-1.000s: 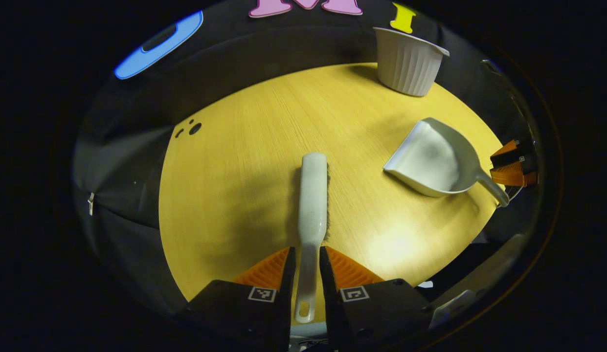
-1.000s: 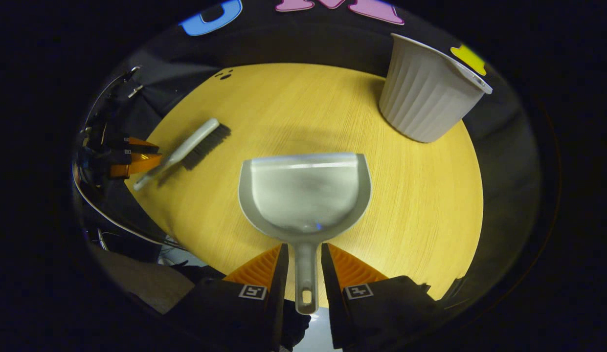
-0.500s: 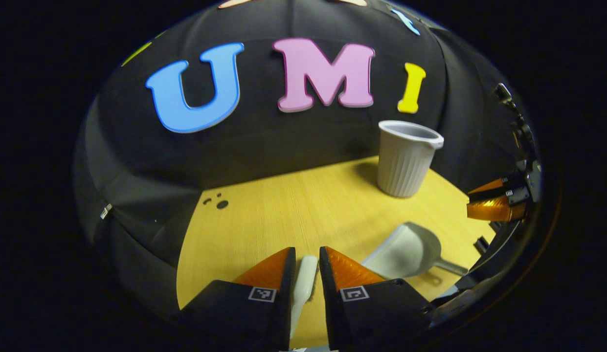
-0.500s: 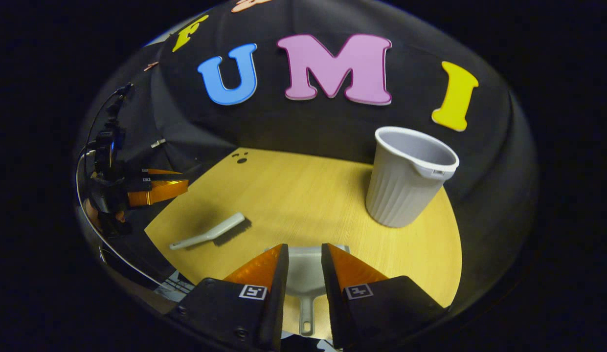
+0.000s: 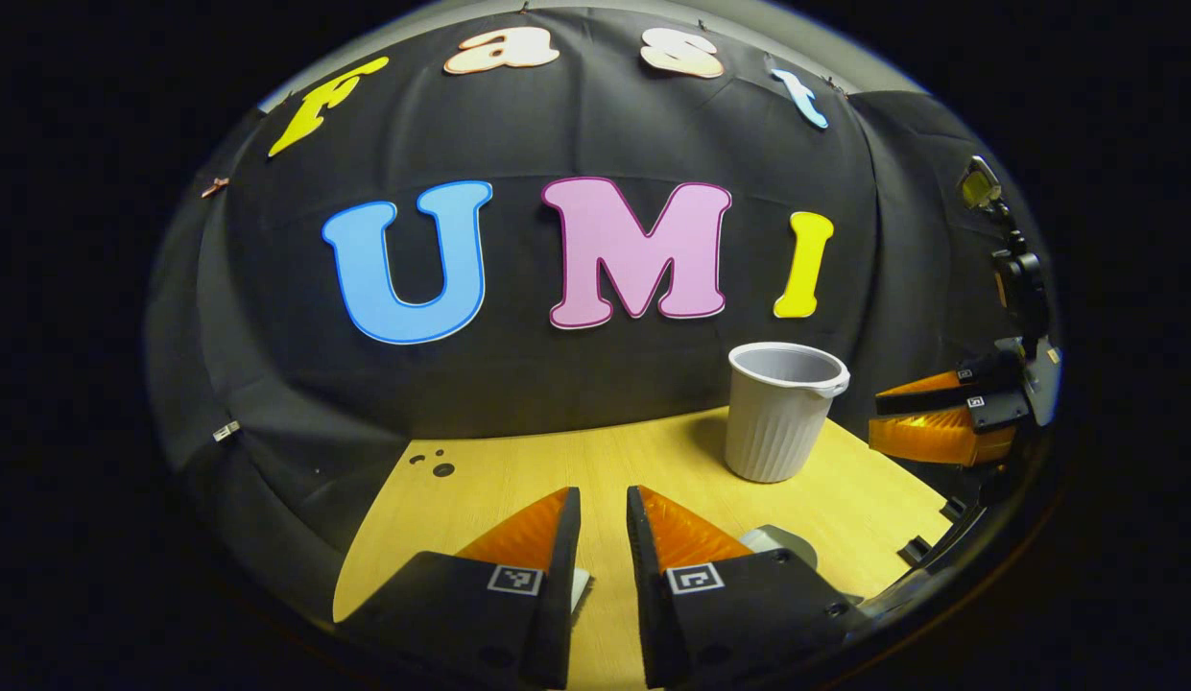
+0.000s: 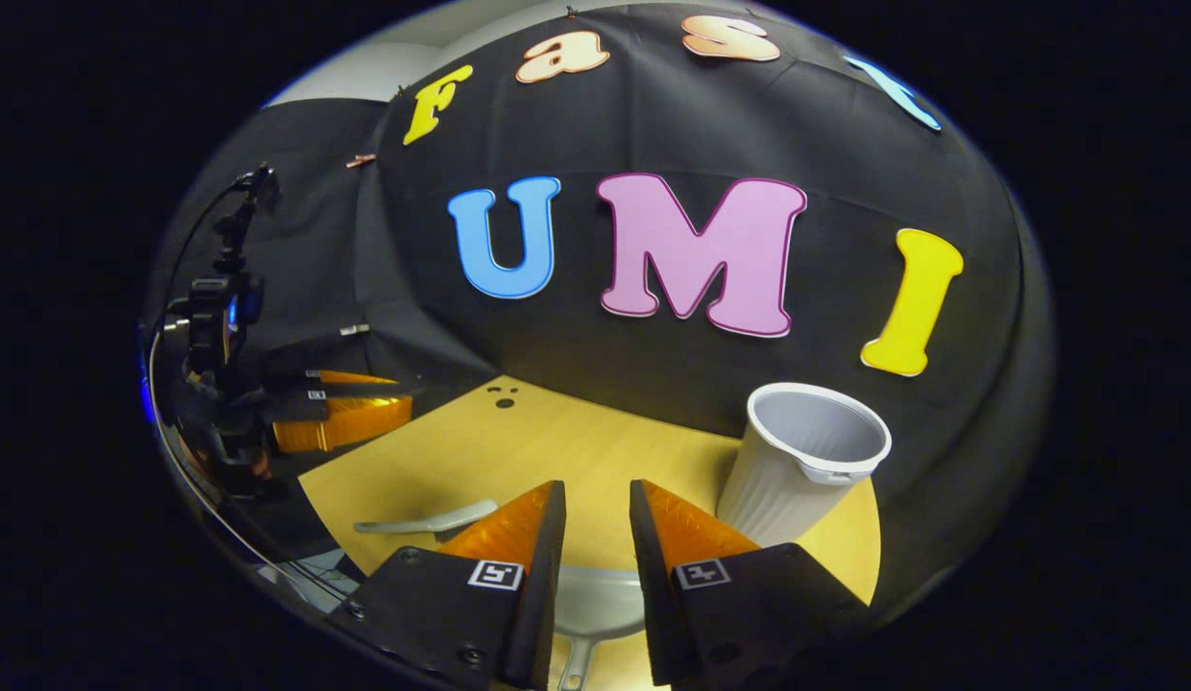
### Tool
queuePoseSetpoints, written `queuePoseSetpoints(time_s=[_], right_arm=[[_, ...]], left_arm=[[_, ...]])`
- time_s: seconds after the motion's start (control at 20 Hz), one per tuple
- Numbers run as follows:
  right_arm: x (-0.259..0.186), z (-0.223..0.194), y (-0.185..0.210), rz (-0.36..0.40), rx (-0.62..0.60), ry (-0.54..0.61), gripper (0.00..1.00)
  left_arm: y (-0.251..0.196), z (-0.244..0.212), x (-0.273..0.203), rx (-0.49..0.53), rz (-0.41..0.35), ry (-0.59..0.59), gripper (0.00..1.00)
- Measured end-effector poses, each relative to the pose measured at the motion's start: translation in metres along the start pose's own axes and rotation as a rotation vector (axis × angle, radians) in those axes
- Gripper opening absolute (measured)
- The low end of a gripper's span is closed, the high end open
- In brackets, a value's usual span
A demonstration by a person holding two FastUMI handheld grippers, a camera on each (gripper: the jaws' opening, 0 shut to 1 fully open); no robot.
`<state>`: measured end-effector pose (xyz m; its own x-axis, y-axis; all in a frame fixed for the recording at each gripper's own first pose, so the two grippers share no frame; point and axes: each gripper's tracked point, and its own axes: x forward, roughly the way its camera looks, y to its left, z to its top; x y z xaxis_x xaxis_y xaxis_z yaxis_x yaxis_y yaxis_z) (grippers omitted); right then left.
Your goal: Pick up the small broom and dustpan from the desktop, sweep the trash into the dustpan with the broom, and then empty the trash into the garbage bin.
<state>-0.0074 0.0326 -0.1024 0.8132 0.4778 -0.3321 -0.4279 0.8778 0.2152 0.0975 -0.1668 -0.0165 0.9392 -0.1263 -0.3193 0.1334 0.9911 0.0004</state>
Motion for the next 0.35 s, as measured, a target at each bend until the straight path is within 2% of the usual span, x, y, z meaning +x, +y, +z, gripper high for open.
queuePoseSetpoints(time_s=[0.35], right_arm=[[-0.005, -0.006, -0.014, 0.08, -0.023, -0.011, 0.42]], left_arm=[[-0.017, 0.005, -0.011, -0.036, 0.105, -0.001, 0.33]])
